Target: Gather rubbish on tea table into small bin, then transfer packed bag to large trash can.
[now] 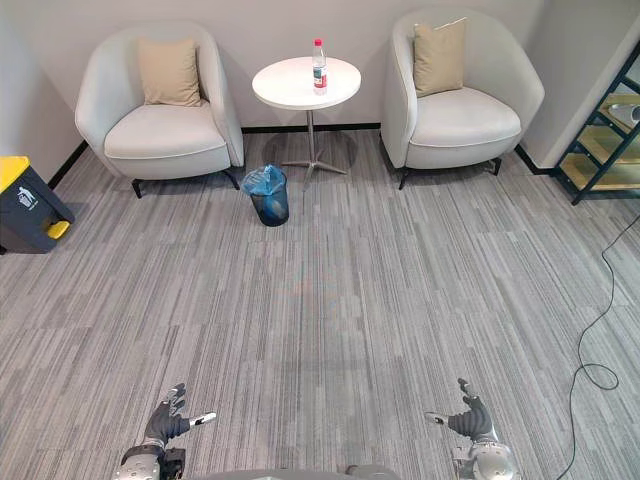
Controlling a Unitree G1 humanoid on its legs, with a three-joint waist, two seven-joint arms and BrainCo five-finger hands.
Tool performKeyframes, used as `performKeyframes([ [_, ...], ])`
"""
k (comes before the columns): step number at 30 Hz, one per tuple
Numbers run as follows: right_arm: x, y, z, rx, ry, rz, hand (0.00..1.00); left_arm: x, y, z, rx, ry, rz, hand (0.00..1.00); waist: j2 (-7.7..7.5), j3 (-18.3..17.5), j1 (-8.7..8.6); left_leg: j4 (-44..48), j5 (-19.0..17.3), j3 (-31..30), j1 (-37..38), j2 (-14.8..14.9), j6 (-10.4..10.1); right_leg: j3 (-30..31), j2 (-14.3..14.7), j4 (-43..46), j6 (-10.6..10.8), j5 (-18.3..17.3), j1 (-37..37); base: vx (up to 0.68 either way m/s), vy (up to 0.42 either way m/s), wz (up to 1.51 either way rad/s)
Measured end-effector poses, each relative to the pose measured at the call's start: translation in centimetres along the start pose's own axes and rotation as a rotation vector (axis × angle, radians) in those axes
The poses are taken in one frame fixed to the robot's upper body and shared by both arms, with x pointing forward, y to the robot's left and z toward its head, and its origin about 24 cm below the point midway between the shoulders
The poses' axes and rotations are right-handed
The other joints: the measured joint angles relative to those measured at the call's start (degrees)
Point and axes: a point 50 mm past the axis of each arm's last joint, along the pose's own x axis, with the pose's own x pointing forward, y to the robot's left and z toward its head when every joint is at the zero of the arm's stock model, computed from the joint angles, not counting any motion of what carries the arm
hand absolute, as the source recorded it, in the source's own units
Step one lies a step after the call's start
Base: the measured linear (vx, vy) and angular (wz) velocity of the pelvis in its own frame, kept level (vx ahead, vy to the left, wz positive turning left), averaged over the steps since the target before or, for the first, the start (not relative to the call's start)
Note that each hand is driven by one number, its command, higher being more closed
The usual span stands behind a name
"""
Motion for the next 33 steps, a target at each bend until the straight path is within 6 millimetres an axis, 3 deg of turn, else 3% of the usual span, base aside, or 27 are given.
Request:
performKeyframes([
  [20,0.1,-0.1,-0.7,0.106,0.048,-0.040,0.00,-0.2,0.1,-0.4,-0.021,0.012,0.007,0.00,1.21,-0.8,-1.17,-0.5,0.0,1.3,-0.7,0.8,0.0,0.7,0.9,-2.2,-0.6,1.0,-0.3,0.00,-0.016,-0.02],
  [26,0.9,-0.4,0.7,0.142,0.011,-0.078,0.00,-0.2,-0.1,0.0,-0.033,0.003,0.009,0.00,1.50,-0.5,-0.63,-0.1,-0.4,3.6,-3.2,0.8,0.5,2.8,1.1,-1.0,-0.7,1.1,-4.1,-0.02,0.001,-0.20],
  [27,1.1,-0.4,1.0,0.145,0.002,-0.078,0.00,-0.1,-0.1,0.3,-0.052,-0.009,0.011,0.00,1.57,-0.2,-0.09,0.9,-1.1,4.4,-4.1,0.9,1.3,3.5,1.1,0.0,-0.2,0.7,-5.2,0.03,0.013,-0.34],
  [30,1.7,-0.2,2.2,0.161,-0.029,-0.073,0.00,0.1,-0.4,1.9,-0.078,-0.074,0.008,0.00,1.34,1.4,0.23,6.3,-5.1,5.0,-6.8,0.1,2.1,3.7,-0.3,8.8,1.8,-4.8,-9.7,0.04,0.023,-0.11],
  [31,1.8,0.0,2.3,0.155,-0.033,-0.064,0.00,0.2,-0.5,2.2,-0.078,-0.082,0.005,0.00,0.28,2.2,0.05,8.2,-7.1,4.8,-7.4,-0.5,2.7,3.4,-1.3,13.4,3.3,-7.6,-11.5,0.05,0.053,0.06],
  [33,1.9,0.2,2.5,0.156,-0.038,-0.060,0.00,0.3,-0.8,2.5,-0.081,-0.089,-0.009,0.00,0.68,2.4,0.19,9.4,-9.2,4.3,-7.7,-1.3,3.5,2.1,-2.7,19.9,4.4,-8.9,-13.7,0.08,0.063,0.01],
])
